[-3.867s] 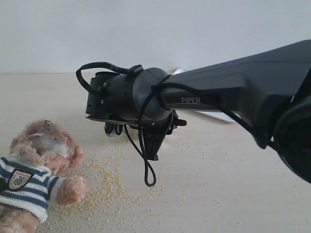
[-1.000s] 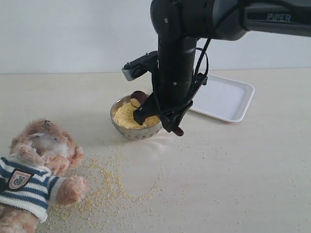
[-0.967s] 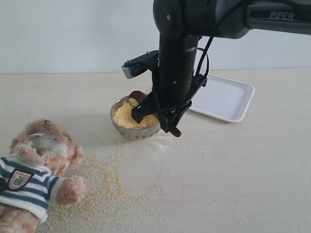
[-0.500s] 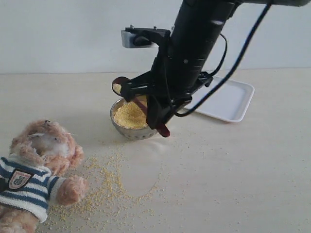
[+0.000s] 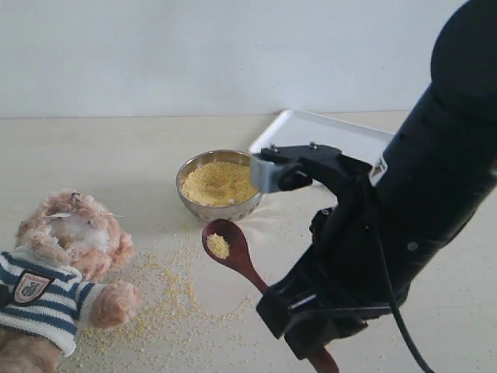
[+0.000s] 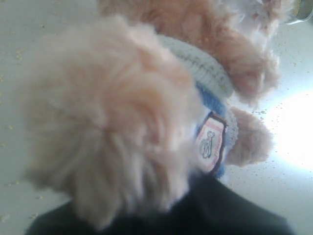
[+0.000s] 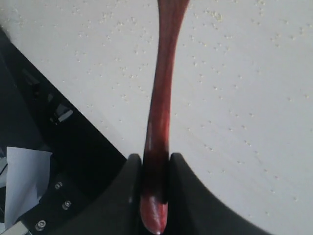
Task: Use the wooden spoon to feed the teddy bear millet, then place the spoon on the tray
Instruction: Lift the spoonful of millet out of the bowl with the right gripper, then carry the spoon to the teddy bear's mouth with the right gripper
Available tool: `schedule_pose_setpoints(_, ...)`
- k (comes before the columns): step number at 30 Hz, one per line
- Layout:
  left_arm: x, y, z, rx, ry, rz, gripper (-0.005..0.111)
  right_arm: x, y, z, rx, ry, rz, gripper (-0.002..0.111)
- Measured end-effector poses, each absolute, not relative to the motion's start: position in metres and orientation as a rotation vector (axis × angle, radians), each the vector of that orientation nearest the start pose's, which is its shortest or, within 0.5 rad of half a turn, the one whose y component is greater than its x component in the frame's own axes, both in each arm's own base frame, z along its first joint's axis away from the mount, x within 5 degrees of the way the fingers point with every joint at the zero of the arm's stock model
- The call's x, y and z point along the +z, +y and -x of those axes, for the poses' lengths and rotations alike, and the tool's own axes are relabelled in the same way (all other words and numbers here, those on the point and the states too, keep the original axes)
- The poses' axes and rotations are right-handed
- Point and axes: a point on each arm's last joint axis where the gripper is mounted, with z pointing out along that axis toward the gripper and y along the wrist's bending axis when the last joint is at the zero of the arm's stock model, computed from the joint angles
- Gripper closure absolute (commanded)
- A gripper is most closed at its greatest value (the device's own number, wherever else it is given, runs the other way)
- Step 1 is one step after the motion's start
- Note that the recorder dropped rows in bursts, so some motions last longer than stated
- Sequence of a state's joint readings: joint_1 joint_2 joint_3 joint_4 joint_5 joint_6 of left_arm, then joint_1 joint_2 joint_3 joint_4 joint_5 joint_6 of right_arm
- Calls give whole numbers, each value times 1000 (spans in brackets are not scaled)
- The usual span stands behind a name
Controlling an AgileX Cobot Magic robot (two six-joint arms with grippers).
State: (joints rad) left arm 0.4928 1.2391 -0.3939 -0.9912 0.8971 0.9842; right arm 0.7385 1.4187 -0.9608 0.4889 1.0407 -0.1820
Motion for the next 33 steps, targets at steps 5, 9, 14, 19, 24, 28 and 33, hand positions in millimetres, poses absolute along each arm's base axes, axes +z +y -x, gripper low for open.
schedule_pose_setpoints(5, 179, 21, -166, -805, 2576, 247, 102, 244, 194, -154, 765, 2874, 1053, 106)
schedule_pose_setpoints(9, 179, 21, -166, -805, 2576, 247, 102, 241, 193, -155, 737, 2854, 1065, 106)
schedule_pose_setpoints(14, 179, 21, -166, -805, 2576, 247, 102, 241, 190, -163, 734, 2846, 998, 106)
schedule_pose_setpoints(19, 179, 21, -166, -805, 2576, 247, 102, 237, 191, -157, 783, 2866, 977, 106)
schedule_pose_setpoints(24, 179, 21, -166, -805, 2576, 247, 102, 231, 189, -155, 740, 2860, 1030, 106)
schedule_pose_setpoints(28, 179, 21, -166, -805, 2576, 247, 102, 230, 186, -160, 717, 2863, 957, 106)
schedule_pose_setpoints(33, 179, 21, -166, -805, 2576, 247, 102, 232, 190, -157, 750, 2850, 964, 106)
